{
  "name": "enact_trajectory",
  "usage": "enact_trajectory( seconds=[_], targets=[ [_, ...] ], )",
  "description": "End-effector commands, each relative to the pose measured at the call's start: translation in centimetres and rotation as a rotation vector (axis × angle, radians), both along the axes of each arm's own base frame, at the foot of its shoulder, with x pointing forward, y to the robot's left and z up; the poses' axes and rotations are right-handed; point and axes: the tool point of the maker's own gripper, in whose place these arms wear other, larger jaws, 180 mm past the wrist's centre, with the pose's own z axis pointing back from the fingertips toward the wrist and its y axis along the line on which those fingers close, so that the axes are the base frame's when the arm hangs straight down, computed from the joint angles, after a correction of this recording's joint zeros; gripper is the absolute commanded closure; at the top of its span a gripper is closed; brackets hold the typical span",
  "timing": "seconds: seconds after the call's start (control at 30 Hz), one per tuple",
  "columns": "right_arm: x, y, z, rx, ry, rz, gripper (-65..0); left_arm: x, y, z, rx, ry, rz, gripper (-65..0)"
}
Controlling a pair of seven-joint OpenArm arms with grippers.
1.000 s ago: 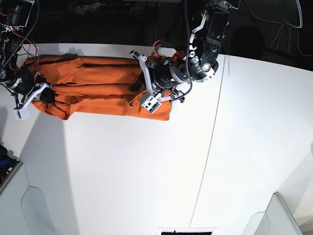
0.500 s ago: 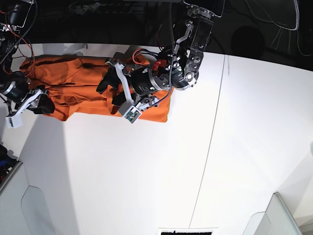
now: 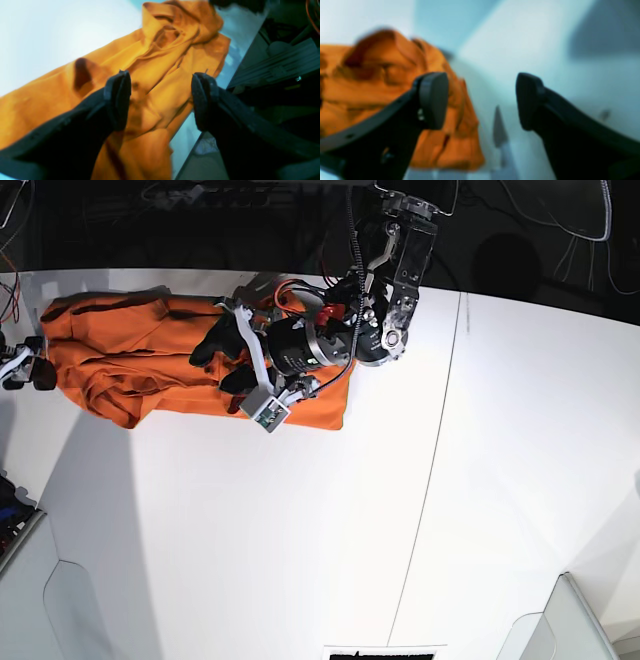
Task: Layout the t-shirt on the table in an organized manner, then fold the t-shirt properly
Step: 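Fold the strip end with the left gripper toward the right gripper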
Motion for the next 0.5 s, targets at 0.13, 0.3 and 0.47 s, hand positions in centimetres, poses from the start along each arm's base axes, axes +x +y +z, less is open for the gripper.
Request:
enact_trajectory(
  seconds=[0.13, 0.3, 0.47],
  targets=[
    [-1.6, 0.9, -0.7, 0.039, 0.011, 0.029, -42.2, 1.1, 0.8, 3.4, -0.102, -0.059, 0.023, -40.0],
    [-1.9, 2.6, -1.8, 0.094, 0.01, 0.018, -42.2, 0.5, 0.8, 4.9, -0.173, -0.086, -0.025, -40.0],
    [-2.0, 4.4, -2.7, 0.139, 0.01, 0.021, -42.1, 0.4, 1.2, 5.1, -0.183, -0.09, -0.036, -40.0]
  ],
)
